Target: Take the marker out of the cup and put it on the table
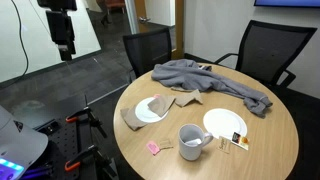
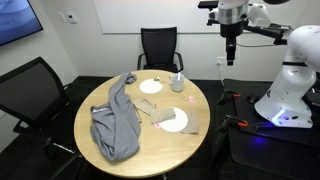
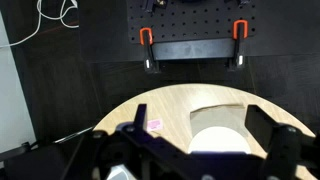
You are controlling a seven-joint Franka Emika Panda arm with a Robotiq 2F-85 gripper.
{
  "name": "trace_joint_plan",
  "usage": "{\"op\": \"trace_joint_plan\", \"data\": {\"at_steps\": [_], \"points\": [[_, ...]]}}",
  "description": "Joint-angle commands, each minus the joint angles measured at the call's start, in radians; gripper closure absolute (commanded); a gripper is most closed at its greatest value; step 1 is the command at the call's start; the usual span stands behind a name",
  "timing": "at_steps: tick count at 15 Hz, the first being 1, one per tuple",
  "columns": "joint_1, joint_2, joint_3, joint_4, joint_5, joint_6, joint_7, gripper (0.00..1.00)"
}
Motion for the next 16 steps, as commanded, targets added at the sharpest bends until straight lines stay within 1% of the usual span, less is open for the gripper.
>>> {"op": "trace_joint_plan", "data": {"at_steps": [1, 11, 16], "points": [[-0.002, 0.000, 0.002, 0.002, 0.001, -0.003, -0.001, 0.00], [-0.002, 0.000, 0.002, 0.002, 0.001, -0.003, -0.001, 0.00], [-0.020, 0.034, 0.000, 0.023, 0.009, 0.026, 0.041, 0.00]]}}
